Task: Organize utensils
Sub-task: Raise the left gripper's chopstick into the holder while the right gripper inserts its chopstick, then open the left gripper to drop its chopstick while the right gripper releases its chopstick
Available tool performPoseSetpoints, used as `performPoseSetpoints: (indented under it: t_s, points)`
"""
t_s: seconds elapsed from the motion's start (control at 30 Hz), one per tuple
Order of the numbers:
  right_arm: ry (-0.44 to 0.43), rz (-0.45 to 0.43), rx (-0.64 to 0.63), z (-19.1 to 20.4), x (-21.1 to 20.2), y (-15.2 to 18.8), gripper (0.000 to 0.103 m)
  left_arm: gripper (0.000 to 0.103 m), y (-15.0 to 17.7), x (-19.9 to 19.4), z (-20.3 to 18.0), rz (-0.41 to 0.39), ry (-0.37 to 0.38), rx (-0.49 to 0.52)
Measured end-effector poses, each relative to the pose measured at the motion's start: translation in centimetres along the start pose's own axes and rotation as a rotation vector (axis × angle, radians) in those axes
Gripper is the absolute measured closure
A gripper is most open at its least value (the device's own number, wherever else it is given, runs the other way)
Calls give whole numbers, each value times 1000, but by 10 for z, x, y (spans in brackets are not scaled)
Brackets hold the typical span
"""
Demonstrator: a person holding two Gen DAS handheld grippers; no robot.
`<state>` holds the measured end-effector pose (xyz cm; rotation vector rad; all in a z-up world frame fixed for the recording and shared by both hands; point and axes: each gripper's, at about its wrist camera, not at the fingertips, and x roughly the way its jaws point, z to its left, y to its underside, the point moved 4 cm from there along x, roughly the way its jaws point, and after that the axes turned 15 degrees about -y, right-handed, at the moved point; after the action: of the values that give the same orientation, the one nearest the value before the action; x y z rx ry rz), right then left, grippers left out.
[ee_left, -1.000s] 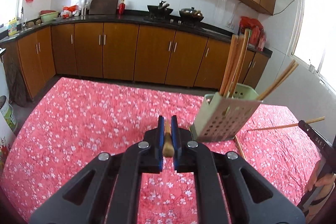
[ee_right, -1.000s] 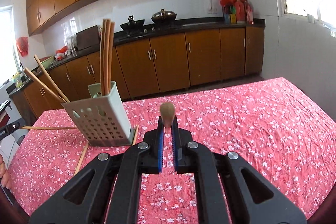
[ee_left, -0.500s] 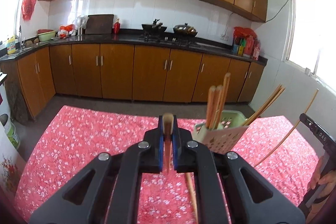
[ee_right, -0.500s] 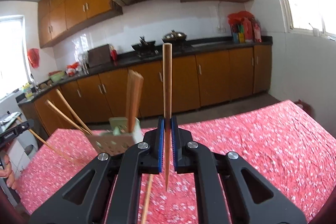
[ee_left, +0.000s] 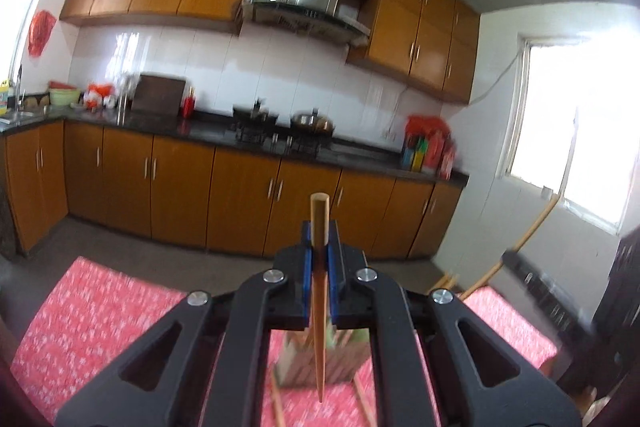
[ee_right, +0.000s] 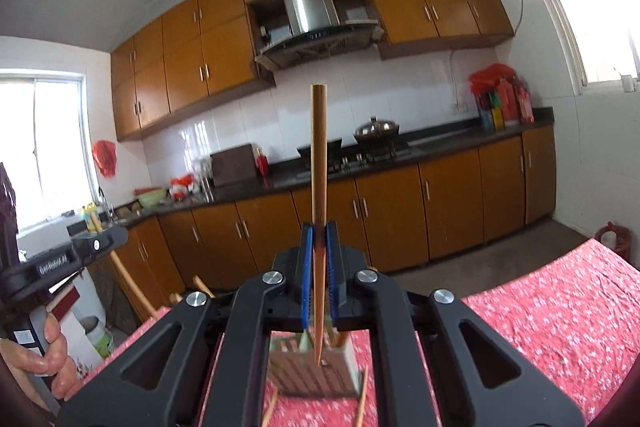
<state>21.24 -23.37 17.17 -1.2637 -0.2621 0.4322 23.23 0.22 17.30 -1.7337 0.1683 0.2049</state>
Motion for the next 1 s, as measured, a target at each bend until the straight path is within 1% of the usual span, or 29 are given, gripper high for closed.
performPoseSetpoints:
  t_s: [0.13, 0.2, 0.27, 0.33, 0.4, 0.57, 0.63, 0.7, 0.77, 0.8, 0.93, 1.0]
  points:
    - [16, -27, -16, 0, 14, -4, 95, 95, -23, 7, -19, -86, -25, -22]
    - [25, -27, -24, -2, 23, -2, 95, 95, -29, 14, -25, -119, -51, -28]
    - [29, -14, -30, -6, 31, 1, 95, 95, -30, 21, -29, -134, -70, -29]
    - [33, 10, -34, -9, 40, 8, 95, 95, -26, 33, -32, -125, -81, -23]
    - [37, 41, -31, -12, 48, 16, 95, 95, -17, 47, -34, -92, -81, -23]
    - [21, 103, -8, -15, 58, 31, 95, 95, 10, 79, -25, 29, -88, -29]
    - [20, 115, -12, -14, 57, 33, 94, 94, 13, 81, -19, 46, -86, -42]
    - [19, 121, -12, -12, 56, 32, 90, 92, 12, 79, -14, 47, -85, -44]
    - [23, 110, -7, -11, 51, 29, 75, 87, 8, 73, -11, 37, -86, -44]
    - [27, 101, -6, -11, 47, 25, 73, 87, 8, 69, -8, 30, -87, -44]
    - [40, 80, -18, -10, 28, 17, 73, 81, 2, 43, 5, 5, -97, -42]
    - [63, 79, -24, -11, 13, 16, 73, 79, 3, 32, 13, 2, -111, -33]
